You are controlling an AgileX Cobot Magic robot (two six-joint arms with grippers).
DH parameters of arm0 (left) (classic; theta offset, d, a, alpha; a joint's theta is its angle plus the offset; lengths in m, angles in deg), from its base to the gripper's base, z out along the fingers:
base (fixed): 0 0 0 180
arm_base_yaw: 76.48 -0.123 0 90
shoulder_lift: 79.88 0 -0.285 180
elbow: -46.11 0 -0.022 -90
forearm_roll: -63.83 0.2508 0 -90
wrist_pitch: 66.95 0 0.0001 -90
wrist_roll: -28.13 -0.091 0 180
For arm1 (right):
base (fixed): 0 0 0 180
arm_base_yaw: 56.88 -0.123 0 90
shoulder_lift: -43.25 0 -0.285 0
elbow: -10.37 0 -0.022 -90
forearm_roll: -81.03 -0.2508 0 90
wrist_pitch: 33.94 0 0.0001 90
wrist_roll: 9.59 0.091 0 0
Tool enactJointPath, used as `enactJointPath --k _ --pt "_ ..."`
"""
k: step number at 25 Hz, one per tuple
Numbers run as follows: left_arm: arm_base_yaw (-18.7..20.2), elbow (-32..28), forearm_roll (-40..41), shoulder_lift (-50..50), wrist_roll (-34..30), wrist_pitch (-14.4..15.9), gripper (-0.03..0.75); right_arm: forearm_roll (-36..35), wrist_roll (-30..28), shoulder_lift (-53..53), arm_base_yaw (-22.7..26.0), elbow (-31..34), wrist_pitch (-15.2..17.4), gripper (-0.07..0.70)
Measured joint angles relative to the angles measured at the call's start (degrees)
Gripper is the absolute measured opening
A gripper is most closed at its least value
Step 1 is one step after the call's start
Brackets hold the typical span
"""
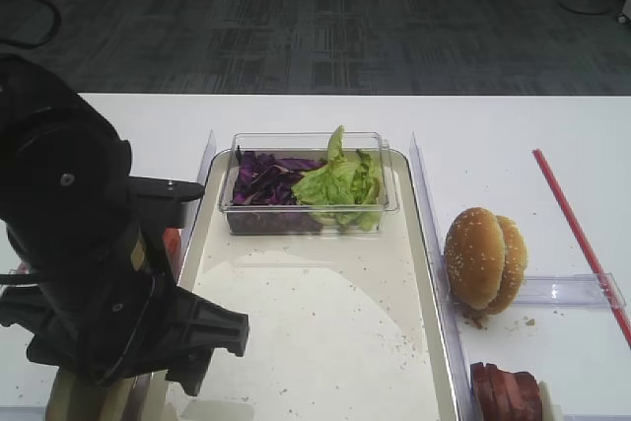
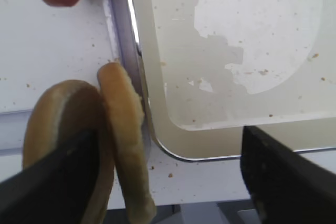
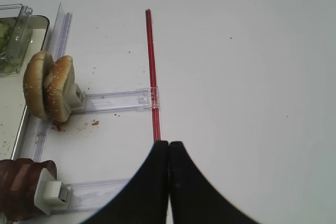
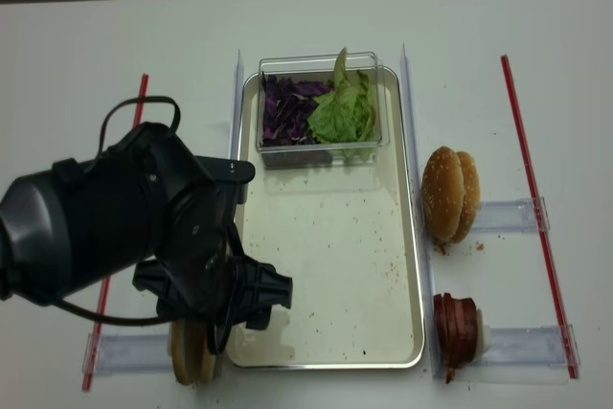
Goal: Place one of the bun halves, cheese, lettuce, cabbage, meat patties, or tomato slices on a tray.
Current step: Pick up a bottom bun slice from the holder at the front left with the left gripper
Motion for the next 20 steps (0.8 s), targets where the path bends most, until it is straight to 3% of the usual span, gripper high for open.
enactJointPath --k 7,20 --pt "0.0 0.0 0.92 0.0 0.0 0.11 0.454 0.0 0.0 0.0 0.0 0.0 0.0 0.038" --pt "0.0 0.0 1.18 0.0 0.0 3.47 0.4 0.0 0.0 0.0 0.0 0.0 0.0 0.036"
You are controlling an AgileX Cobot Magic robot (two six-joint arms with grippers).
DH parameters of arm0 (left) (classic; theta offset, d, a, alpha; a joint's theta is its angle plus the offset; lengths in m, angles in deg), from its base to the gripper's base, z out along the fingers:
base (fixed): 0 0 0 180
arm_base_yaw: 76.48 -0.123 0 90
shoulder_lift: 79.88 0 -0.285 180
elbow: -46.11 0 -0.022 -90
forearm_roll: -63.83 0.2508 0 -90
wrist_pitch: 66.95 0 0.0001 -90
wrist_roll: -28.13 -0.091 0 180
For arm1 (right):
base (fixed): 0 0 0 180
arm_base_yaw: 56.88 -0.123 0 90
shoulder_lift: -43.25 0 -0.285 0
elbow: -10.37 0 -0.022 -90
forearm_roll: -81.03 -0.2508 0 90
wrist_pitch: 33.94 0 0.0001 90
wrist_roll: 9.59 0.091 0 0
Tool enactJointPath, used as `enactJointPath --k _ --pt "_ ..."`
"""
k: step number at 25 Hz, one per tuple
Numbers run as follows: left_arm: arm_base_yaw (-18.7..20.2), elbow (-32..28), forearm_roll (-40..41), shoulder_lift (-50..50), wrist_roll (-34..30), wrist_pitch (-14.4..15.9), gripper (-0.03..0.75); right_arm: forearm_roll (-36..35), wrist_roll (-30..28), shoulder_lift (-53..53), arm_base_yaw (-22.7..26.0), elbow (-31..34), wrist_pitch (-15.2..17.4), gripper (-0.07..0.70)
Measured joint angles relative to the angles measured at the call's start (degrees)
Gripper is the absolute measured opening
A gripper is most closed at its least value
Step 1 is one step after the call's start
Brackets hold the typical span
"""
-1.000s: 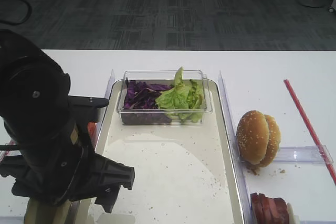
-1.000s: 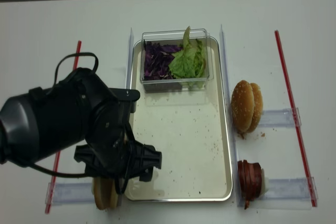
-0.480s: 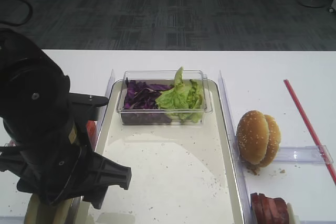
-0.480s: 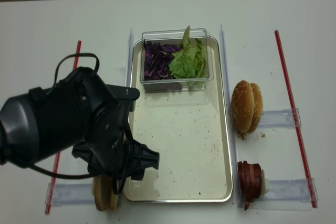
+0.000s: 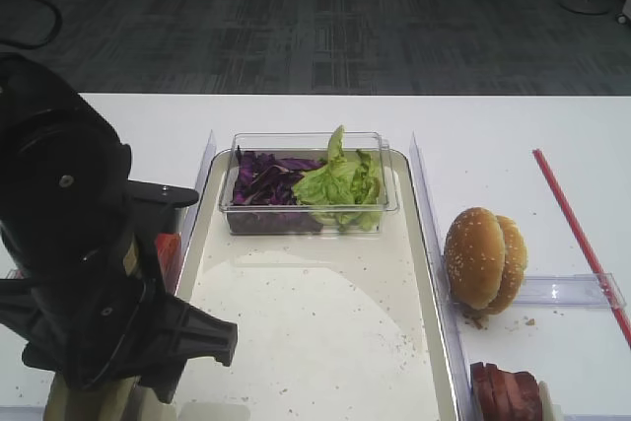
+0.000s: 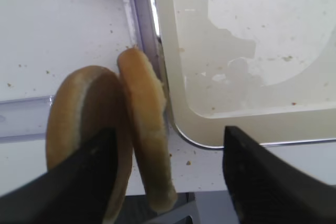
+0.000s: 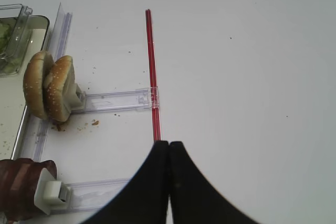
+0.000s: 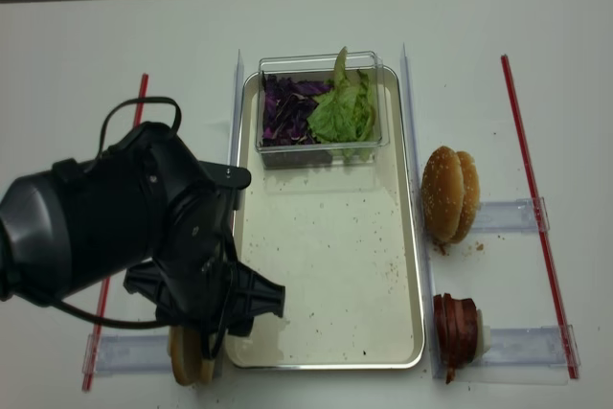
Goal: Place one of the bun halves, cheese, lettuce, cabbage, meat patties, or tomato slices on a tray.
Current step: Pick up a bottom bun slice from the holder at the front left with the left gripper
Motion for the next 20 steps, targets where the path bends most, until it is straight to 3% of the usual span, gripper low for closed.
enactJointPath --k 20 --pt "0.0 0.0 1.48 0.0 0.69 0.89 0.081 0.0 0.0 0.0 0.0 0.0 0.0 0.036"
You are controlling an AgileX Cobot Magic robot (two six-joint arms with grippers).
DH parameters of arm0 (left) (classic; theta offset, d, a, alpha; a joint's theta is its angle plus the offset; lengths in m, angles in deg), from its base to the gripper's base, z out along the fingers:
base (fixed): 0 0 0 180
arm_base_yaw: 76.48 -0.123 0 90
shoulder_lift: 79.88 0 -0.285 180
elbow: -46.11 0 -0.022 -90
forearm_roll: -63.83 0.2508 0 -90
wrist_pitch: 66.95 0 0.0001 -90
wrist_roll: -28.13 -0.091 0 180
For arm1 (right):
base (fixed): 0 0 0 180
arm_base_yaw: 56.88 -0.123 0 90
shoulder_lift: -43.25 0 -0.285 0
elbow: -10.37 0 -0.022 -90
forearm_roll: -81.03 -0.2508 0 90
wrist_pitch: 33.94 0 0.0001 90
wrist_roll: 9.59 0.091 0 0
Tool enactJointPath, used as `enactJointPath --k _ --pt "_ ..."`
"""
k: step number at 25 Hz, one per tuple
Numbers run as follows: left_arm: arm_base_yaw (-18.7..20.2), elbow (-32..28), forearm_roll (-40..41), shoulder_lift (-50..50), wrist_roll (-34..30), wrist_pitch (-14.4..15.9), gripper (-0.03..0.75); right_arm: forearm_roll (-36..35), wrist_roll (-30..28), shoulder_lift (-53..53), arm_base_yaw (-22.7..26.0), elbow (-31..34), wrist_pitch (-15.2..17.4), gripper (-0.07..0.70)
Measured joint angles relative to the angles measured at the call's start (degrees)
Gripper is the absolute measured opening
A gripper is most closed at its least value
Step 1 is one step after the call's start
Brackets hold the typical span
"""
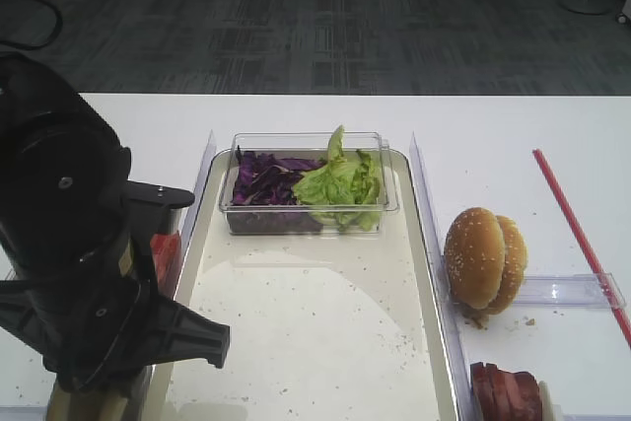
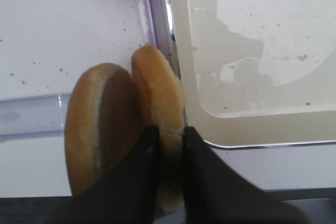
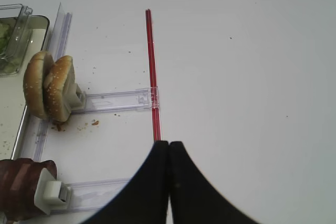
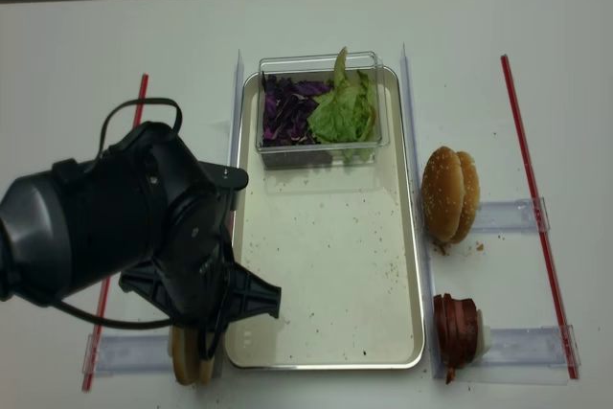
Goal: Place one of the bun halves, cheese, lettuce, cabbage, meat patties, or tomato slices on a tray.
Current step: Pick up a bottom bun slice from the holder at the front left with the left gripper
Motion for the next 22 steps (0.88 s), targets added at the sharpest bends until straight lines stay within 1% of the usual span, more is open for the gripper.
enactJointPath --k 6,22 --pt "0.0 0.0 0.0 0.0 0.09 0.0 0.05 0.0 0.0 0.0 0.0 0.0 0.0 0.036" --pt "0.0 0.0 0.05 -0.26 0.14 0.11 0.045 0.0 0.0 0.0 0.0 0.0 0.0 0.036"
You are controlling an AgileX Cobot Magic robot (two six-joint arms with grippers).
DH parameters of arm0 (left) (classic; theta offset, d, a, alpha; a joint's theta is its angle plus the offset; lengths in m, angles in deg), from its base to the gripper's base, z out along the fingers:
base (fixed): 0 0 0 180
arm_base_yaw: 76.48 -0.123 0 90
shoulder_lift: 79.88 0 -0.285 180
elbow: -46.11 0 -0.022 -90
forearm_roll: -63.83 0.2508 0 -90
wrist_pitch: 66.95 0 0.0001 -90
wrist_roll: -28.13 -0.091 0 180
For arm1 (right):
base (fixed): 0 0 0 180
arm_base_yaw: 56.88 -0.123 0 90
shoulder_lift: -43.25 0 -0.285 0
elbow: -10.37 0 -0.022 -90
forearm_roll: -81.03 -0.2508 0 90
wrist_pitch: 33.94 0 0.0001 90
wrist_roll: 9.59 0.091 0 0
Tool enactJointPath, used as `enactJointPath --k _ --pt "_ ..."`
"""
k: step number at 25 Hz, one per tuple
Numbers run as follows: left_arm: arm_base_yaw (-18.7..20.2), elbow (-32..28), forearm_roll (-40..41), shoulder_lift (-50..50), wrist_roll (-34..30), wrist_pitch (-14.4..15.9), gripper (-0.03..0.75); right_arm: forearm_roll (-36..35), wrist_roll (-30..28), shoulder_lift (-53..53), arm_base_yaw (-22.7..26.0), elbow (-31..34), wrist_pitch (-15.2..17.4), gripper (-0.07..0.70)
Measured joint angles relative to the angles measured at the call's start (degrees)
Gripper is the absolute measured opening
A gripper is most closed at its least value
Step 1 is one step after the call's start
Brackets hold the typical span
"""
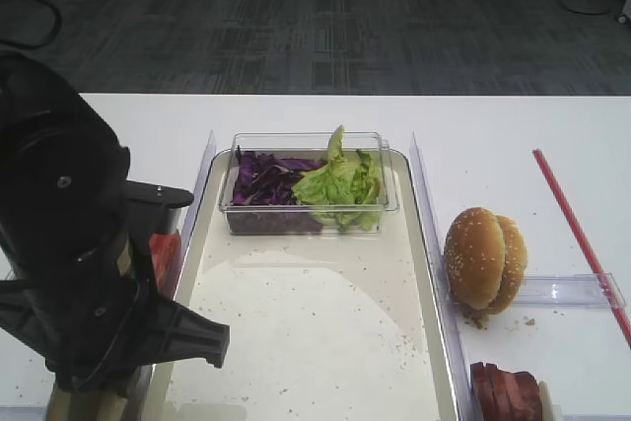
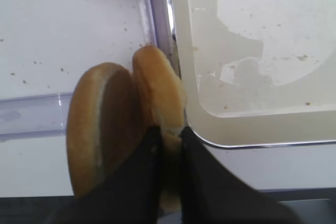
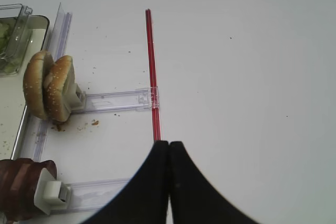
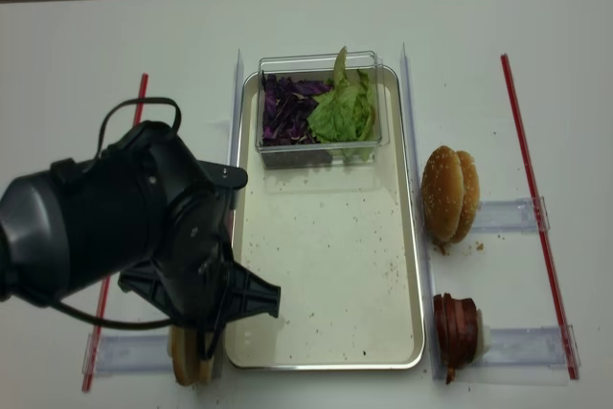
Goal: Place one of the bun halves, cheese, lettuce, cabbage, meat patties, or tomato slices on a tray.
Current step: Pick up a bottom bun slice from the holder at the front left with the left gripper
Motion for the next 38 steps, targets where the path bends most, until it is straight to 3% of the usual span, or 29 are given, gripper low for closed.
enactJointPath --k 21,38 --pt "0.0 0.21 0.8 -8.77 1.37 1.98 0.044 0.0 0.0 0.0 0.0 0.0 0.0 0.036" --pt "-0.89 6.51 4.36 -8.86 1.51 2.04 0.044 0.0 0.0 0.0 0.0 0.0 0.0 0.036"
